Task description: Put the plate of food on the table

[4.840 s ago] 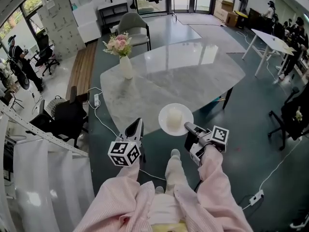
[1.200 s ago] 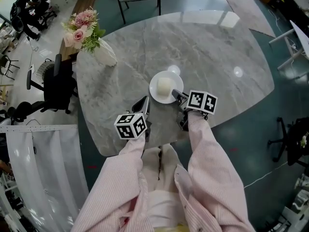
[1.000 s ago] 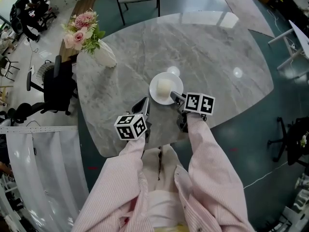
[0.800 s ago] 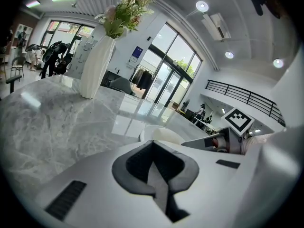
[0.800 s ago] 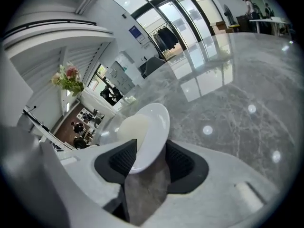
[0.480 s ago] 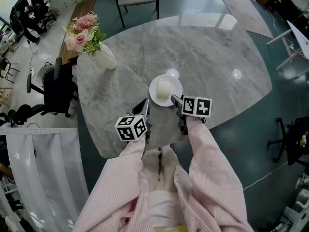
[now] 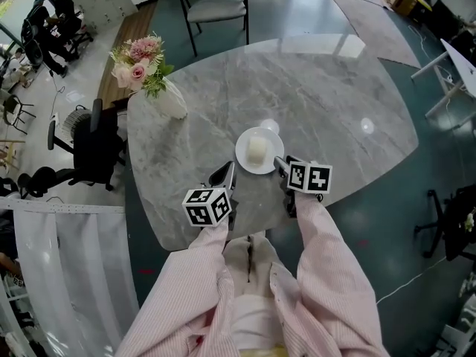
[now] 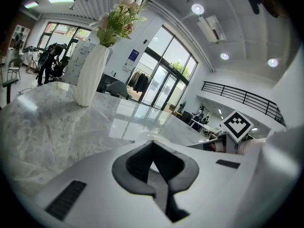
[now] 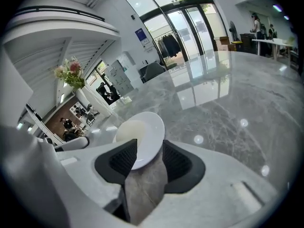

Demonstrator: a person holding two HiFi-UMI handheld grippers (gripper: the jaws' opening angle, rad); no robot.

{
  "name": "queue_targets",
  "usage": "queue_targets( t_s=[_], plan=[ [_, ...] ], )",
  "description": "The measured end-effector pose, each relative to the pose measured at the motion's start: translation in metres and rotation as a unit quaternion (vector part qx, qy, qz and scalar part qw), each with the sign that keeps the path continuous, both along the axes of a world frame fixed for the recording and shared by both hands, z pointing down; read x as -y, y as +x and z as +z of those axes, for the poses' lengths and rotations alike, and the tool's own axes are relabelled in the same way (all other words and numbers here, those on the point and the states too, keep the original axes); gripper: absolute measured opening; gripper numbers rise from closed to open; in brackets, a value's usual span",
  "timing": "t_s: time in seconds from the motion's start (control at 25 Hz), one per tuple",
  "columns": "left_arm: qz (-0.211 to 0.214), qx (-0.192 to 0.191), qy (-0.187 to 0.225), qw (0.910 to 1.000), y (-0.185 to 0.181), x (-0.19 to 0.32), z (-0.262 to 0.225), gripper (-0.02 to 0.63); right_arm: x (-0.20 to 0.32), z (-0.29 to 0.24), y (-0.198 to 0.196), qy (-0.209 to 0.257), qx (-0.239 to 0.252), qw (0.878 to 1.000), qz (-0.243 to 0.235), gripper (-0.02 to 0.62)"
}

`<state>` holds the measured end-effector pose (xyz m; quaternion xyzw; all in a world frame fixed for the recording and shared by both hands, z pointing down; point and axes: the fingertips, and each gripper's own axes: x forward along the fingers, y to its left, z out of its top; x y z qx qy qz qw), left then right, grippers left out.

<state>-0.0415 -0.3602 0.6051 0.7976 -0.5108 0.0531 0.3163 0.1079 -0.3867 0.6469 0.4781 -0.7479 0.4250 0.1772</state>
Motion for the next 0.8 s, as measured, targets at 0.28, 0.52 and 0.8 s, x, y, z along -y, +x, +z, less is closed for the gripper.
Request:
queue_targets(
  t_s=[0.28,0.52,0.8],
  plan=[
    [0.029,0.008,0.028,0.9992,0.006,-0.013,-0.027,-0.005,-0.011,-0.031,-0.006,0.048,0.015,0.998,-0.03,0.059],
    [0.039,0.011,0.058,0.9975,0.008,-0.02,-0.053,-0.005,-0.022,-0.067,-0.014,0.094,0.05,0.993,-0.054,0.006],
    [0.04,0.006,0.102,0.994,0.002,-0.021,-0.086,-0.005,-0.029,-0.111,-0.015,0.16,0.076,0.983,-0.054,0.006]
  ],
)
